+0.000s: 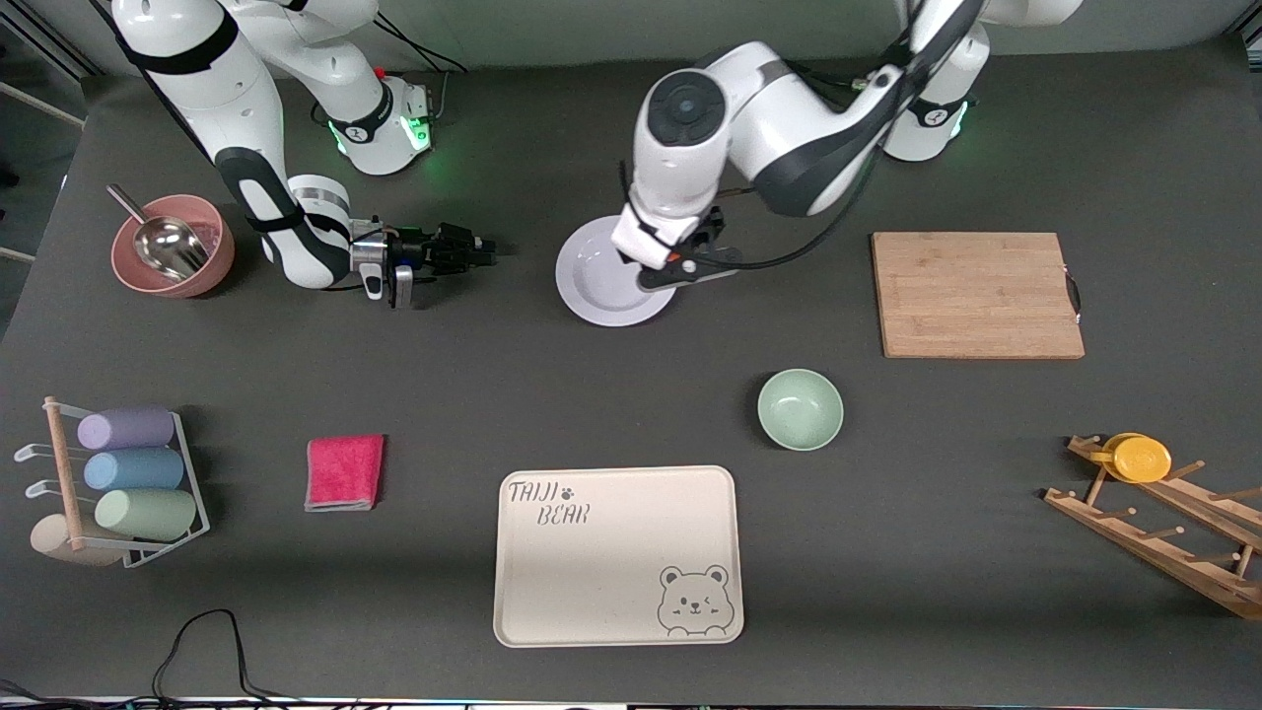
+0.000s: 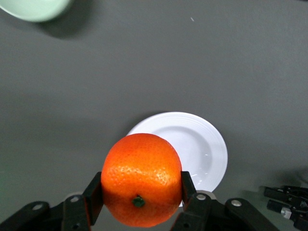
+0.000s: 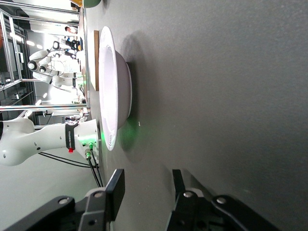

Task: Place orange and plate with both arms
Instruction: 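Carry the orange over the white plate and lower it with the left gripper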

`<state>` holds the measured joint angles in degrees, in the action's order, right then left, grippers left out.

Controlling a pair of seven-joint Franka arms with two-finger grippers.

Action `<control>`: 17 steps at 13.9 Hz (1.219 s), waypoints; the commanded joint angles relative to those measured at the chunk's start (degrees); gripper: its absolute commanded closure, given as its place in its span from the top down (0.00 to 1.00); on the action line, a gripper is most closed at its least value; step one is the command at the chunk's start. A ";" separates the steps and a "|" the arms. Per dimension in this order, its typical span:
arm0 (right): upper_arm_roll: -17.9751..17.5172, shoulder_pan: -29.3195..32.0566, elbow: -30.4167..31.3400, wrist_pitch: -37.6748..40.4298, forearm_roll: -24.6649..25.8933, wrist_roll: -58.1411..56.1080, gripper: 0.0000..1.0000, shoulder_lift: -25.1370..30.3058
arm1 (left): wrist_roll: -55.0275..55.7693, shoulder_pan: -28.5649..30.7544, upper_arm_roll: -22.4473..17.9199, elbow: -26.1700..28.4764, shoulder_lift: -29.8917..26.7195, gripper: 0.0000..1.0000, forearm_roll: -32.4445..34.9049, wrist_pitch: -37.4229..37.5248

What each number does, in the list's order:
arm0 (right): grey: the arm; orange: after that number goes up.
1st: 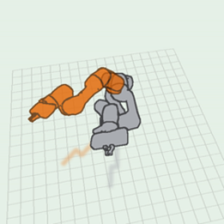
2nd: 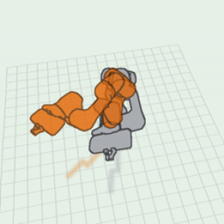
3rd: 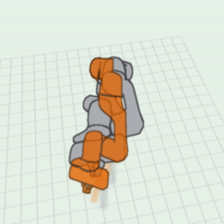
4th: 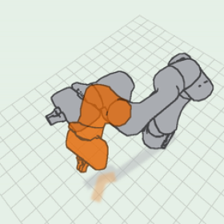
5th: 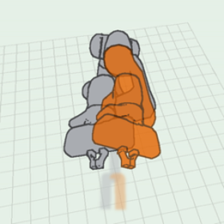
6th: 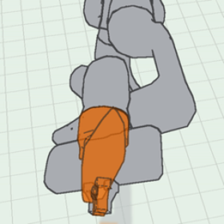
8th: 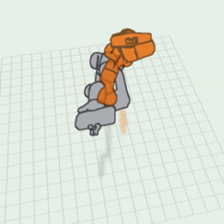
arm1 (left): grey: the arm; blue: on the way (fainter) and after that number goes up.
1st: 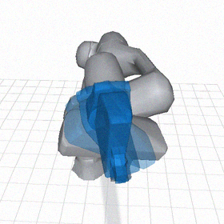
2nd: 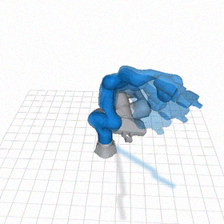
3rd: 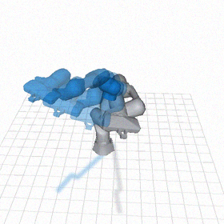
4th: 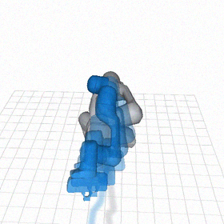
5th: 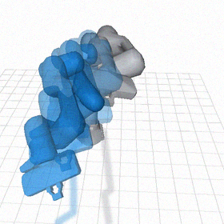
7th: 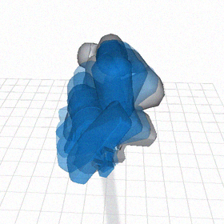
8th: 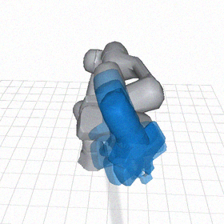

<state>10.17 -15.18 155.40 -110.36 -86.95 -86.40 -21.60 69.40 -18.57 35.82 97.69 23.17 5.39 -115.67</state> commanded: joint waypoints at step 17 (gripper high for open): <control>0.20 0.07 -1.15 2.78 -1.73 -3.60 0.47 -1.60 | 21.92 -9.47 -0.66 5.32 15.41 1.00 21.16 -18.18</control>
<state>10.23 -15.16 154.81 -108.84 -87.16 -87.92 -21.96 89.29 -27.05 35.83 103.41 39.11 25.26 -133.59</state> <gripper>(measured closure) 0.529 0.286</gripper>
